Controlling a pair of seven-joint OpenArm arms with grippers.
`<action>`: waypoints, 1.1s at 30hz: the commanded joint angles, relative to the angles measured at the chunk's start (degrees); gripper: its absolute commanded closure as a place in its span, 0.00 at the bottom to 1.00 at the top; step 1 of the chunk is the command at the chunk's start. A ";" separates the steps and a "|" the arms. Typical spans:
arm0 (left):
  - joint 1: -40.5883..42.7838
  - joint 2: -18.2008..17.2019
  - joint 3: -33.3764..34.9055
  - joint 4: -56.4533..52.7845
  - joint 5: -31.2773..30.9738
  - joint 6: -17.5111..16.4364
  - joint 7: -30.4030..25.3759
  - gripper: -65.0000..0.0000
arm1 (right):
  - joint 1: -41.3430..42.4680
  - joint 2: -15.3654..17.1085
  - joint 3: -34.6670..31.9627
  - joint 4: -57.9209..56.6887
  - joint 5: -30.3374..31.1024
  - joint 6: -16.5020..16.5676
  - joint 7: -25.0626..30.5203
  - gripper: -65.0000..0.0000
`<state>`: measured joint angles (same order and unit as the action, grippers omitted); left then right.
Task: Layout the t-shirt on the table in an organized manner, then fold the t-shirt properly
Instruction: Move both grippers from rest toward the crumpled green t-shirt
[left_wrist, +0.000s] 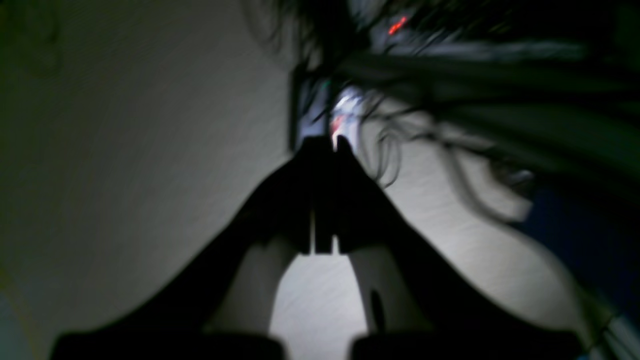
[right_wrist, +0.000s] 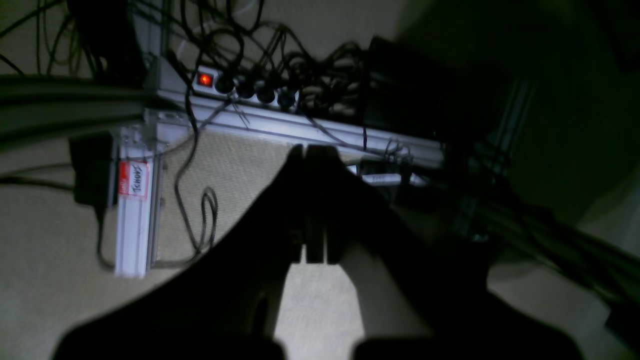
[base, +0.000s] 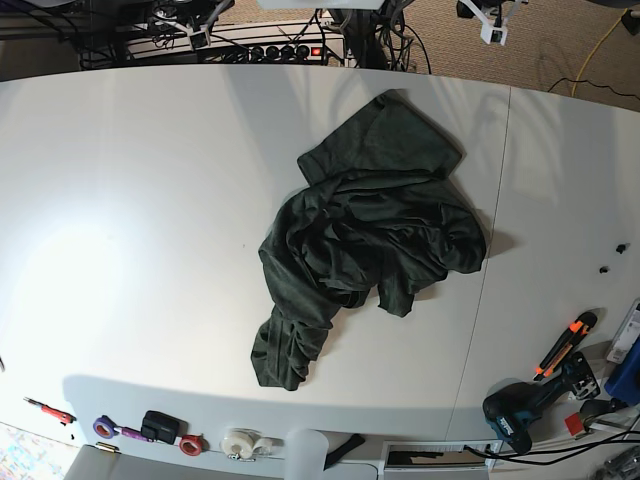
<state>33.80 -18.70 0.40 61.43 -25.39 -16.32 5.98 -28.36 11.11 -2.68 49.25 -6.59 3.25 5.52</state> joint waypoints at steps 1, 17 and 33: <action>1.97 -0.55 -1.36 1.81 -0.90 -2.16 -0.44 1.00 | -1.51 0.50 0.11 1.68 0.09 -0.07 0.92 1.00; 15.21 -4.98 -4.35 23.04 -1.86 -11.21 -3.15 1.00 | -16.22 3.34 0.15 21.22 0.09 -0.13 6.01 1.00; 16.98 -5.81 -4.35 34.10 -1.68 -20.46 -7.26 1.00 | -24.87 4.94 0.15 39.54 0.09 -0.55 8.92 1.00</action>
<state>49.84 -23.92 -3.81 94.65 -26.44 -35.97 0.14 -52.27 15.42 -2.70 88.09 -6.63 2.90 12.93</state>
